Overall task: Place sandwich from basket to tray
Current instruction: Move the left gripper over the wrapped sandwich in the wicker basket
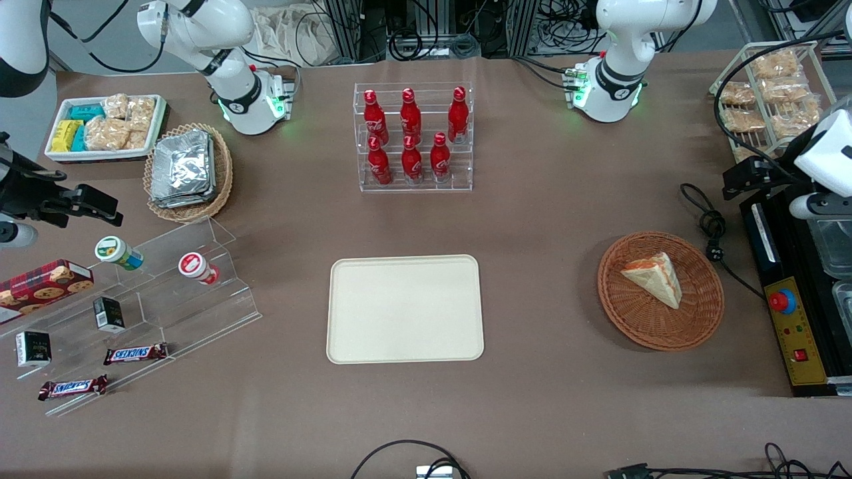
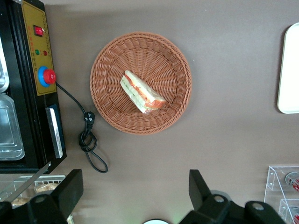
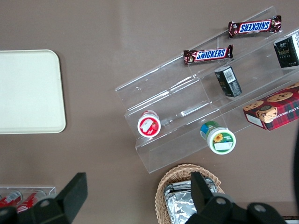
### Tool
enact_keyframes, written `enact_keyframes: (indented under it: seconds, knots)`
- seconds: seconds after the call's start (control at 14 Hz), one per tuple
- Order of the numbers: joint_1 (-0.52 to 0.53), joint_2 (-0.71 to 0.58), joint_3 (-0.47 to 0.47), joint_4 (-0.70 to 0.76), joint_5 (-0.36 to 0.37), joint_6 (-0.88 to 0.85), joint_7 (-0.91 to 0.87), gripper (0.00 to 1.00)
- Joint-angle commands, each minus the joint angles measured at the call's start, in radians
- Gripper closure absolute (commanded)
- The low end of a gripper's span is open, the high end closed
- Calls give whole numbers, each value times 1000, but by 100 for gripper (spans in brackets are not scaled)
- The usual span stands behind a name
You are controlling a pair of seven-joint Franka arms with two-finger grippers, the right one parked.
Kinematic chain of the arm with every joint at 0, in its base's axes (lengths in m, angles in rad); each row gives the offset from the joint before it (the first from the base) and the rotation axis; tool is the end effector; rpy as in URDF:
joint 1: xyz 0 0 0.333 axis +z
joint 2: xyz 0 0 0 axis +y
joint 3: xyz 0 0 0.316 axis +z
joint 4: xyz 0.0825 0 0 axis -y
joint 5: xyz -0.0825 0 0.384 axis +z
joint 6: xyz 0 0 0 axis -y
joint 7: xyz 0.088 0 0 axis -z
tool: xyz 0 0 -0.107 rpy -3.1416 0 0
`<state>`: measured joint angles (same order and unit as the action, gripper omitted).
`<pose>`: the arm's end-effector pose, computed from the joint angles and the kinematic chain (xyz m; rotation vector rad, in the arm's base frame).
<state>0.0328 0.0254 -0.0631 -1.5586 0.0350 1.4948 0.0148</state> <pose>0.5535 -0.0124 0.6099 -3.1037 0.0684 0.1381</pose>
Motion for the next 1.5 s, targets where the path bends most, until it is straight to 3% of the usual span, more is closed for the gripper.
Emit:
enact_keyframes:
  seconds: [0.0,0.29,0.43,0.86,1.43]
  knots:
    - [-5,25,-10,41,-12,-28,2,0]
    - [-2,48,-9,35,2,-18,-12,0]
    - [2,70,-7,14,5,20,-143,0]
    - [4,22,-6,-276,11,313,-438,0]
    - [7,40,-4,-544,36,632,-748,0]
